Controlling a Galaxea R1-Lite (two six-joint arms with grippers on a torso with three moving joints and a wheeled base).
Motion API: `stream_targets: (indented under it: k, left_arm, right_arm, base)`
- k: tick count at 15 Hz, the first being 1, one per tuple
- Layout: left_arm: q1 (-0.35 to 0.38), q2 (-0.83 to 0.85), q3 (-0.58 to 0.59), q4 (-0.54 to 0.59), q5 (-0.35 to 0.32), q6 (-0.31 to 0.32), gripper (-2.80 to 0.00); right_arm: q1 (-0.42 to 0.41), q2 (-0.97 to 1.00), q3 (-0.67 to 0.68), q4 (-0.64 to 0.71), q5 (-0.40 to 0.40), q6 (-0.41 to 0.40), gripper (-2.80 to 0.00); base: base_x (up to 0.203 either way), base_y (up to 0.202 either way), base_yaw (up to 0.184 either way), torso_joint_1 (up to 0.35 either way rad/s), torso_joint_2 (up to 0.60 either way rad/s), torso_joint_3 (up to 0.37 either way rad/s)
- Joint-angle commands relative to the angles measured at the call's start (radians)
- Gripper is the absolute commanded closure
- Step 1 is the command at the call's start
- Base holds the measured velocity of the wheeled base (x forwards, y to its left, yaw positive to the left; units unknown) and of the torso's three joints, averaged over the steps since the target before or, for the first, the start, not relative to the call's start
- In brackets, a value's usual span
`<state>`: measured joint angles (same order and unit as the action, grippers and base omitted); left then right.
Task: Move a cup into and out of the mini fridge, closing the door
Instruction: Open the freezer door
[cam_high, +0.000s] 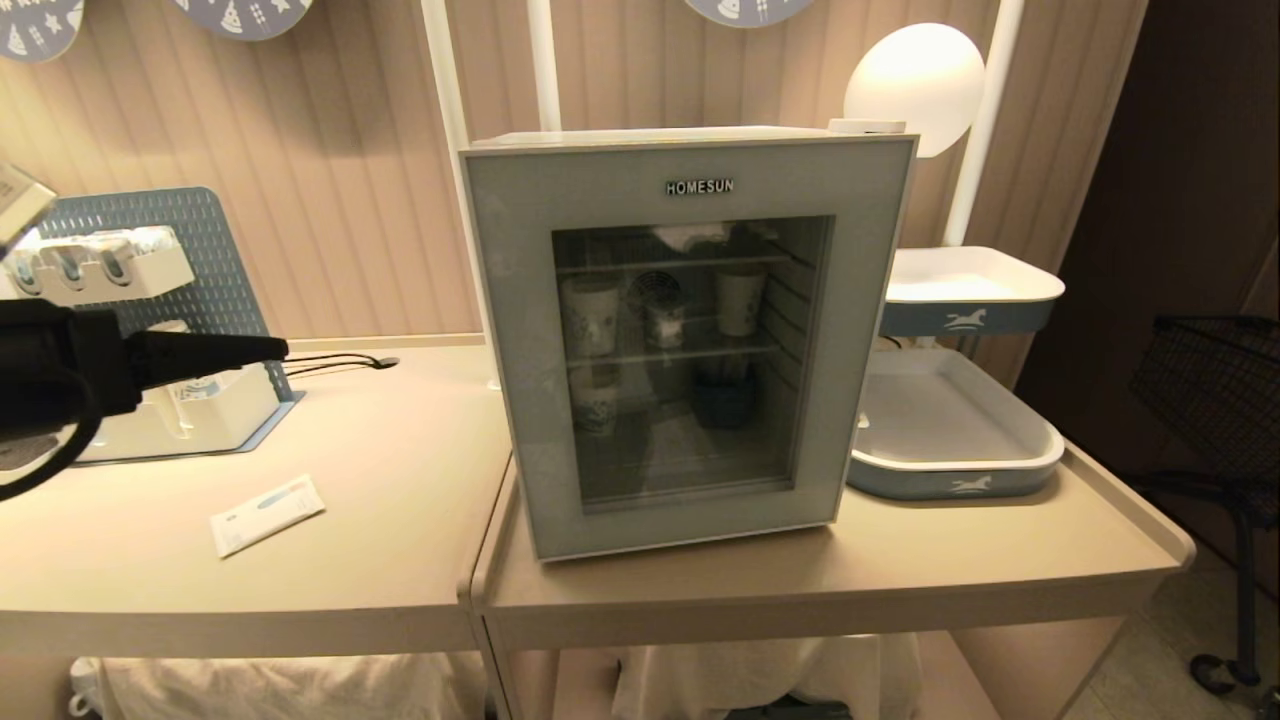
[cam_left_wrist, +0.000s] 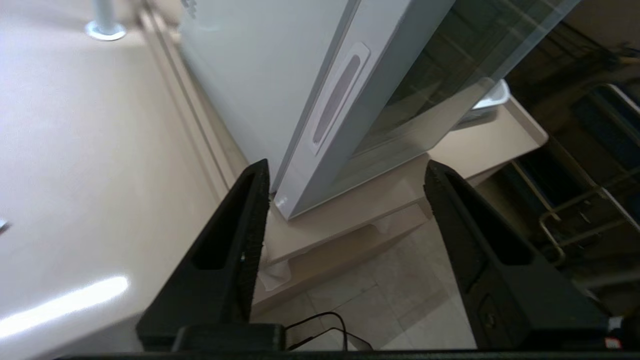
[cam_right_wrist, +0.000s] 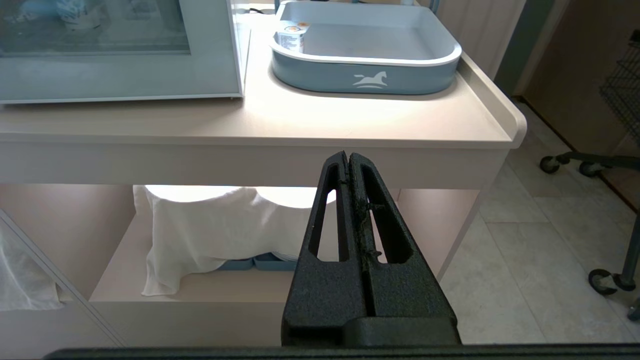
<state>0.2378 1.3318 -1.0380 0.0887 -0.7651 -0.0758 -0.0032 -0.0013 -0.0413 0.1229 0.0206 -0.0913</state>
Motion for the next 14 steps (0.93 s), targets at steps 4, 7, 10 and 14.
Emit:
stream_targets:
  k: [4,7,10,14]
  left_arm:
    - [0.036,0.315,-0.004,-0.229,-0.269,0.016,-2.8]
    - [0.025,0.389,0.013,-0.324,-0.436,0.018,-2.8]
    - [-0.054,0.442,0.05,-0.476,-0.467,0.015,-2.8]
    - [-0.122,0.54,0.106,-0.707,-0.468,0.005,-2.8]
  right_arm:
    - [0.0,0.0,0.0,0.0,-0.001,-0.001,0.0]
    - [0.0,0.0,0.0,0.0,0.001,-0.001,0.0]
    - [0.0,0.0,0.0,0.0,-0.001,-0.004,0.0]
    - [0.0,0.0,0.001,0.0,-0.001,-0.004,0.0]
  base:
    - [0.0,0.0,0.0,0.0,0.0,0.0]
    - [0.0,0.0,0.0,0.0,0.0,0.0]
    - [0.0,0.0,0.0,0.0,0.0,0.0]
    - [0.0,0.0,0.0,0.0,0.0,0.0]
